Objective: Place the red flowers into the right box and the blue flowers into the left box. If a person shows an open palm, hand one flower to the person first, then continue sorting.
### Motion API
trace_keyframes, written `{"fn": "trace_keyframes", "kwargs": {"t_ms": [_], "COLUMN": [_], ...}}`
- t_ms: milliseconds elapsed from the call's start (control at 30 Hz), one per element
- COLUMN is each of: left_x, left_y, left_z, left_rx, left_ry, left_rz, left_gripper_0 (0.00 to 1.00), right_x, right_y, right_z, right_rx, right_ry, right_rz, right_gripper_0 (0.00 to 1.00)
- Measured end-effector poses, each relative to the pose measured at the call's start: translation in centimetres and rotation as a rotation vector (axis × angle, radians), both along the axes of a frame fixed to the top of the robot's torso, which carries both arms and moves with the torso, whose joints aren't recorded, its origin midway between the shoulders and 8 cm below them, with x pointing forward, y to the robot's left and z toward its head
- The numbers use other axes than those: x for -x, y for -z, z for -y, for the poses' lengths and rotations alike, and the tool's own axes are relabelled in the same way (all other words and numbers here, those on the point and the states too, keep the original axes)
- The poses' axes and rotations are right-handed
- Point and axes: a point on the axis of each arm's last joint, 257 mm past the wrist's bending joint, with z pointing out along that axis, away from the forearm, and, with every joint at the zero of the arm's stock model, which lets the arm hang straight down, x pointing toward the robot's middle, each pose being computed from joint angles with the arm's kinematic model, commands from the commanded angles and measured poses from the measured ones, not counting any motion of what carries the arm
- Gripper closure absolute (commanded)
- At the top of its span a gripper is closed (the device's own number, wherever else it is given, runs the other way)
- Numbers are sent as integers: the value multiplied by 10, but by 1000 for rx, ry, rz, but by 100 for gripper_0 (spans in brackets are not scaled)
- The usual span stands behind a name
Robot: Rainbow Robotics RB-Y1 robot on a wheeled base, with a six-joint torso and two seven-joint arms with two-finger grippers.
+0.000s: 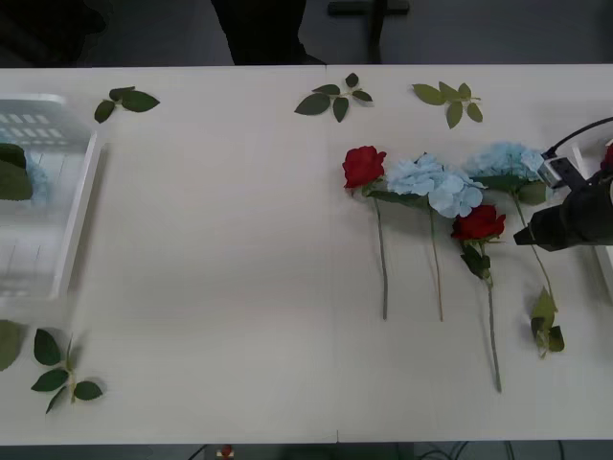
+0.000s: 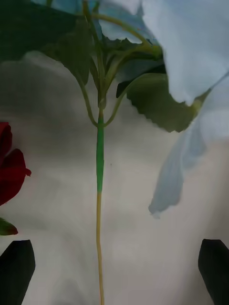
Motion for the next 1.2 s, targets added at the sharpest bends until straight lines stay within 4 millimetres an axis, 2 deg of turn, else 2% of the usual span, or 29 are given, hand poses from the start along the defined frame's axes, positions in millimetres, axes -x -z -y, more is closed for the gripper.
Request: {"fn": "trace_keyframes", "kwargs": {"t_ms": [167,200,267,300,400,467,600,767,867,900,933,1000,1033,1067,1100,1200], "left_x": [4,5,5,5,2,0,8,21,25,25,25,23,22,22,21,24], "left_y": [5,7,8,9,12,13,8,-30,-58,-66,-73,-85,-89,-92,-94,-91], "left_z": [-7,-8,-7,-6,3,10,28,50,75,86,98,123,137,153,170,217], "left_rx": [-2,-3,-3,-1,12,16,42,59,48,45,40,26,18,13,10,41], "left_ry": [-12,-13,-12,-10,9,23,63,116,180,208,238,302,336,376,417,535], "left_rz": [32,31,28,27,25,21,-41,-57,-48,-42,-34,-20,-12,-4,3,22], "left_gripper_0": [98,83,58,53,49,43,37,35,35,34,34,33,33,33,33,31], "right_x": [2,2,2,1,-4,-5,-2,5,7,8,9,9,9,9,9,9], "right_y": [4,4,4,5,9,15,29,40,44,46,46,47,48,49,50,52], "right_z": [2,2,3,3,0,-6,-16,-17,-17,-17,-18,-19,-20,-23,-25,-33], "right_rx": [-2,-2,-2,-3,-18,-28,-31,-39,-50,-57,-61,-63,-65,-69,-74,-87], "right_ry": [6,6,7,9,15,14,-5,-7,-5,-3,-3,-3,-3,-5,-6,-11], "right_rz": [-9,-9,-9,-6,15,14,-6,-36,-48,-52,-54,-55,-56,-56,-57,-58], "right_gripper_0": [2,2,3,3,4,5,5,6,7,10,19,51,75,88,95,100]}}
